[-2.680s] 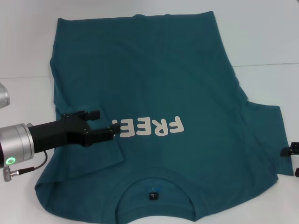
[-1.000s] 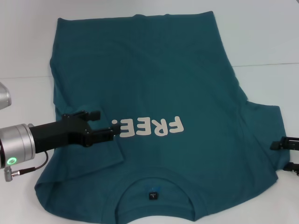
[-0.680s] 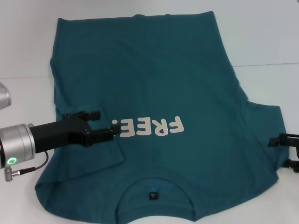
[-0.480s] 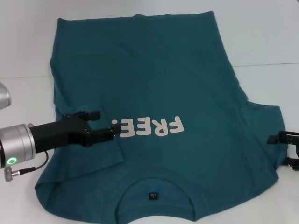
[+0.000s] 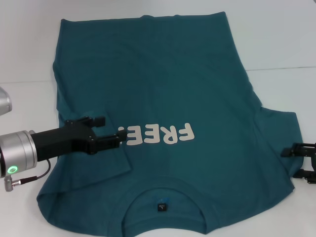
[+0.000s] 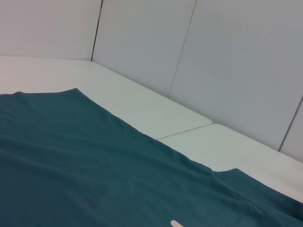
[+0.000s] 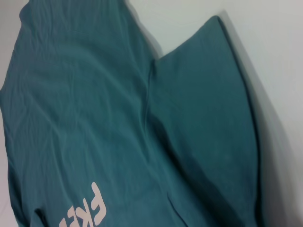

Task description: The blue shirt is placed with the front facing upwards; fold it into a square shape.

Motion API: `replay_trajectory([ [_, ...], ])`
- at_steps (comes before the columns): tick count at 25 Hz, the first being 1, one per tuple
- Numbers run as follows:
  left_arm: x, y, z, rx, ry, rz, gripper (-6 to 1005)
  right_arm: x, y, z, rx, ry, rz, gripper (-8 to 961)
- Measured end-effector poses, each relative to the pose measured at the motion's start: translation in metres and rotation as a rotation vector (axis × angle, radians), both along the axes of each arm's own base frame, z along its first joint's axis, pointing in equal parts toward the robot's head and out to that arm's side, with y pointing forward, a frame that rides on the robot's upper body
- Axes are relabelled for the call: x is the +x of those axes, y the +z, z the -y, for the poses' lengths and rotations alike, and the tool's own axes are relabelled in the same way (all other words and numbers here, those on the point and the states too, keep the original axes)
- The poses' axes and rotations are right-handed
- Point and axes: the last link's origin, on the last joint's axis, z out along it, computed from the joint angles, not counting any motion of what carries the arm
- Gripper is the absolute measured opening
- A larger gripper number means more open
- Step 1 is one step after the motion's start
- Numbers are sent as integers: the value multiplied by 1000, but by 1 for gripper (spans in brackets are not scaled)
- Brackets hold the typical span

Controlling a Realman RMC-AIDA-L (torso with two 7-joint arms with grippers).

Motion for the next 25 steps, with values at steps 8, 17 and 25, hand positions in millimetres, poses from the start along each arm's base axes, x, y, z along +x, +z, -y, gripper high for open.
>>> replay_trajectory([
  [8,1,0,-1,2,-1,-1,862,0,1,2,-16,2,4,596],
  [17,0,0,-1,2,-1,-4,862,4,3,2,-35,-9,35,363],
  [25,1,0,-1,3,-1,-1,862,4,4,2,-42,-1,46,150],
])
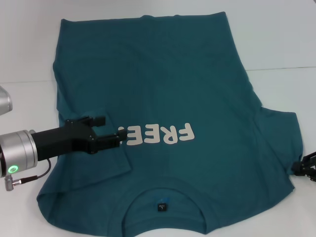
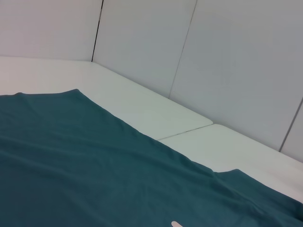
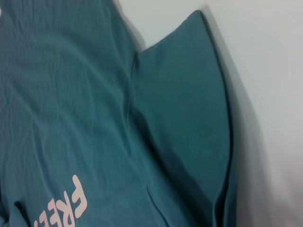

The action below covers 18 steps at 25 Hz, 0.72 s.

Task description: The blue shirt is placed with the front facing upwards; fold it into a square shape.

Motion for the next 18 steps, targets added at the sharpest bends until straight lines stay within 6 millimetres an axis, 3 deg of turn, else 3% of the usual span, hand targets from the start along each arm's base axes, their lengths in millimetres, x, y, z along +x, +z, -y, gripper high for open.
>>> replay_trajectory([
  [13,0,1,0,1,0,-1,861,2,12,1,16,19,17,16],
  [18,-1,1,0,2,1,0,861,-3,22,-2,32,37,15,23],
])
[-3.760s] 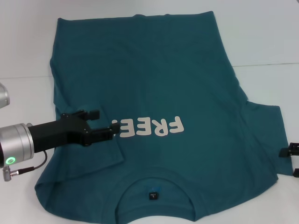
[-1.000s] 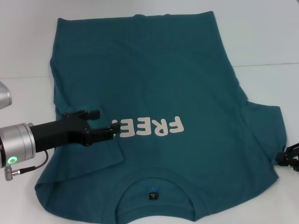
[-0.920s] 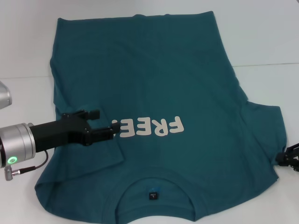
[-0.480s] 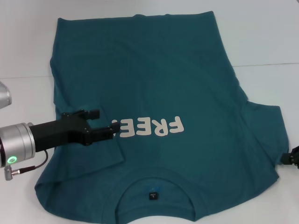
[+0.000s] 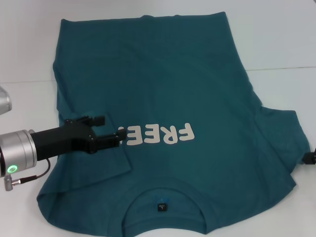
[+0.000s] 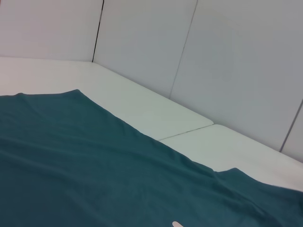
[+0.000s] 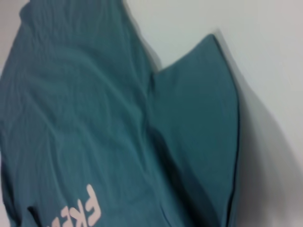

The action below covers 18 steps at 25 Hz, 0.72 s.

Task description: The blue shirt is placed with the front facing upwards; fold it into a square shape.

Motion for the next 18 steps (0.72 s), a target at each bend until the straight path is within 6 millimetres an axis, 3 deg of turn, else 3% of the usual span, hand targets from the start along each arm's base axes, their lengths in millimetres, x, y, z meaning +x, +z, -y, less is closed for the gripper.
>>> replay_trajectory([
  [18,0,1,-1,2,5,5,862,-8,38,-4,62,33,-27,48],
])
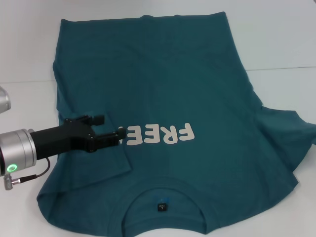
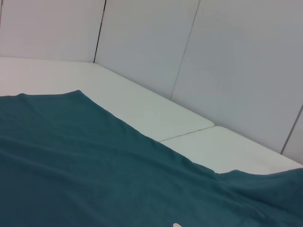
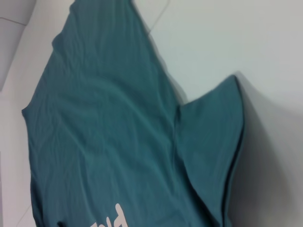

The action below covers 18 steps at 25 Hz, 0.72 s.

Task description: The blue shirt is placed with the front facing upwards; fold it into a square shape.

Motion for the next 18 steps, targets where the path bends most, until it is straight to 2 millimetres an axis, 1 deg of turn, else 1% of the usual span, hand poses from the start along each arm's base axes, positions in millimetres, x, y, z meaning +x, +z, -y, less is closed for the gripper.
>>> replay_trajectory([
  [18,1,1,-1,1,-5,-1,861,-18,31,-9,30,68,0,73],
])
